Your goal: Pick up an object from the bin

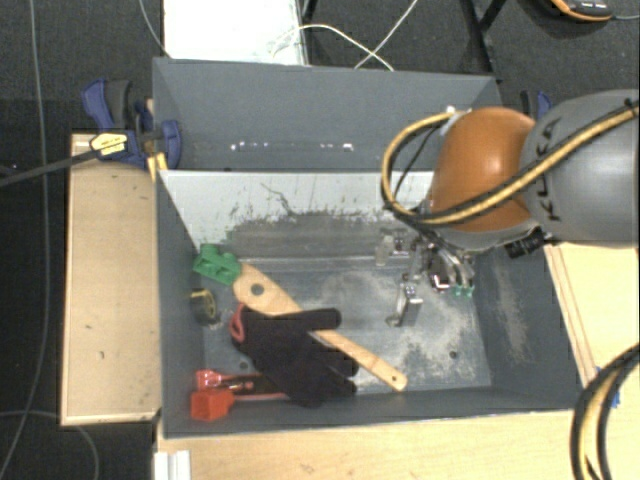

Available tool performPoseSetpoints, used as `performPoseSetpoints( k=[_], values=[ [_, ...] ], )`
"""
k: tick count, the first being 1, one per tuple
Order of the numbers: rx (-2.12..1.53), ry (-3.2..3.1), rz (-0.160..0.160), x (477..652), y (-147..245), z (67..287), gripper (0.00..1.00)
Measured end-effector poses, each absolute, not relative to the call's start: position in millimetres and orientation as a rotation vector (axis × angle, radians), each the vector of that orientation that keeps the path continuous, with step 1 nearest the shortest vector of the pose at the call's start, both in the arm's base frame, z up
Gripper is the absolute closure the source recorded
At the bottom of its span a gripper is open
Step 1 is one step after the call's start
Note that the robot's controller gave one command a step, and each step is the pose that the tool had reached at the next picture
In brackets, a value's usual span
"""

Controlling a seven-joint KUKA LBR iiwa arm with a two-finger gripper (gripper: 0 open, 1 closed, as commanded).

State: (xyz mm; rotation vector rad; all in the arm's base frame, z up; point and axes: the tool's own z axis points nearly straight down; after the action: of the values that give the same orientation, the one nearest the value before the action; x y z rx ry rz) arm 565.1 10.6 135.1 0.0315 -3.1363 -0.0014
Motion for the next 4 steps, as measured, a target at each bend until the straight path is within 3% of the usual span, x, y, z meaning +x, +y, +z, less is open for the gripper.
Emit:
performPoseSetpoints(
  k=[1, 2, 3, 4],
  values=[
    [0.032, -3.144, -0.001, 566.8, 11, 140, 0.0],
    [0.19, -3.136, -0.005, 521.3, 105, 70, 0.0],
    [0.259, -3.145, 0.004, 510.4, 96, 142, 0.0],
    [0.041, -3.138, -0.006, 486.4, 159, 99, 0.0]
  ],
)
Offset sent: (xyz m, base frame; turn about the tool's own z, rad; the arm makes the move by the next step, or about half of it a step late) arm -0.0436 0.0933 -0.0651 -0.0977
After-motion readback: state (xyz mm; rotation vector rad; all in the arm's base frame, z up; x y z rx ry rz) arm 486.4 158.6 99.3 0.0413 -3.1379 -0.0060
